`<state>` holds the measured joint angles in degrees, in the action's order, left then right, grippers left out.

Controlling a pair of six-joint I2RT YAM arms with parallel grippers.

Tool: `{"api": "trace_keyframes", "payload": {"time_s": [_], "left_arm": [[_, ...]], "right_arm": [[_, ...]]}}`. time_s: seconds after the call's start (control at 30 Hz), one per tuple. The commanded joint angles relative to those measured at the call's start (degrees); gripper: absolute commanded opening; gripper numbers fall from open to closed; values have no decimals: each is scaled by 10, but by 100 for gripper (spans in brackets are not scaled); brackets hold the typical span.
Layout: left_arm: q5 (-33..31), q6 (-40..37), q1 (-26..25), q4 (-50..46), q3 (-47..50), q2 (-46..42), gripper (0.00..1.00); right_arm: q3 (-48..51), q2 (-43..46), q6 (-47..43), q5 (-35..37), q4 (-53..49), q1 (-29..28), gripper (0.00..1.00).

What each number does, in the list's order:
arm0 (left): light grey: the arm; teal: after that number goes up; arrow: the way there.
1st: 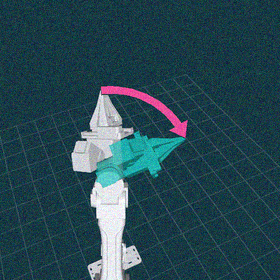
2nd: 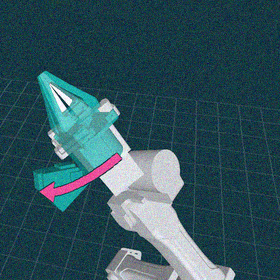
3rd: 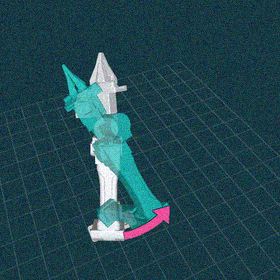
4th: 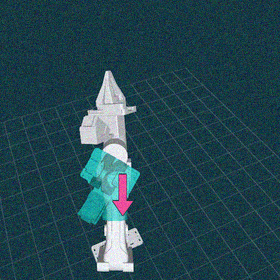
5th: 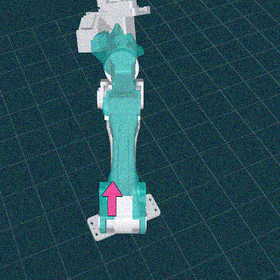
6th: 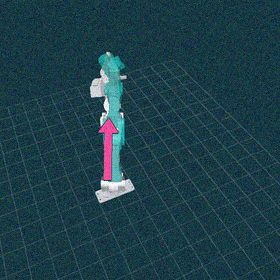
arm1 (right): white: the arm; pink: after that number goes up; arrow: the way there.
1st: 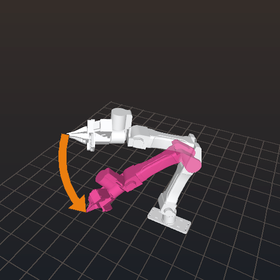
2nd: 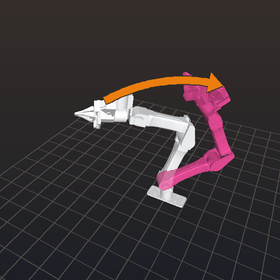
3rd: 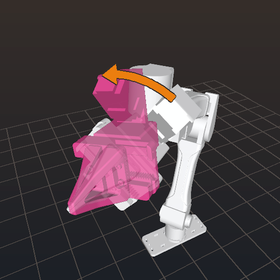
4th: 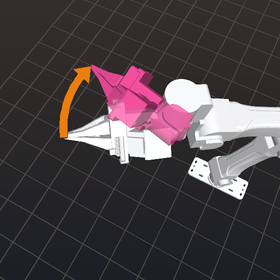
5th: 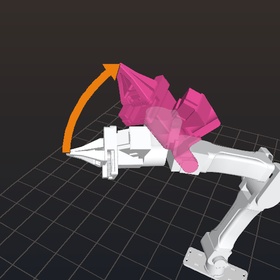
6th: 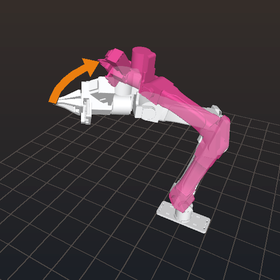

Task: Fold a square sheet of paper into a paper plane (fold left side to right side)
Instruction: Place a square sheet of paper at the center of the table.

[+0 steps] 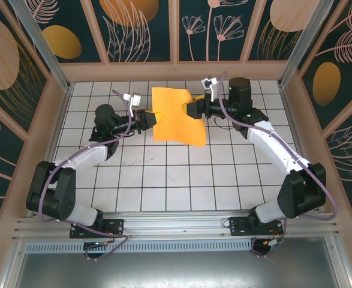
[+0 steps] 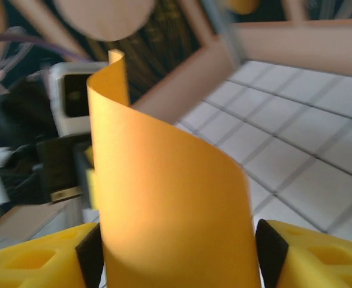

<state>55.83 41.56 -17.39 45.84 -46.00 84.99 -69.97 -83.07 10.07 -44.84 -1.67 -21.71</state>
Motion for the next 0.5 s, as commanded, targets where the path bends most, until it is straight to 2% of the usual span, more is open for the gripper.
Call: {"api": "trace_keyframes", "payload": {"time_s": [0.0, 0.07, 0.17, 0.27, 0.37, 0.47], "left_arm": [[-39, -30, -3, -97, -10, 27, 0], [-47, -21, -4, -111, -4, 51, 0], [-57, -4, -5, -121, 5, 97, 0], [-75, -6, -6, -152, 2, 153, 0], [-91, -17, -7, -184, -7, 193, 0], [-105, -41, -8, -231, -24, 216, 0]], "right_arm": [[8, 1, -3, 195, -75, 12, 77], [17, -7, 10, 260, -90, 18, 81], [32, -20, 24, 318, -98, 21, 81], [49, -36, 32, 338, -94, 20, 80], [72, -56, 56, 316, -68, 19, 72], [94, -91, 88, 270, -27, 9, 55]]}}
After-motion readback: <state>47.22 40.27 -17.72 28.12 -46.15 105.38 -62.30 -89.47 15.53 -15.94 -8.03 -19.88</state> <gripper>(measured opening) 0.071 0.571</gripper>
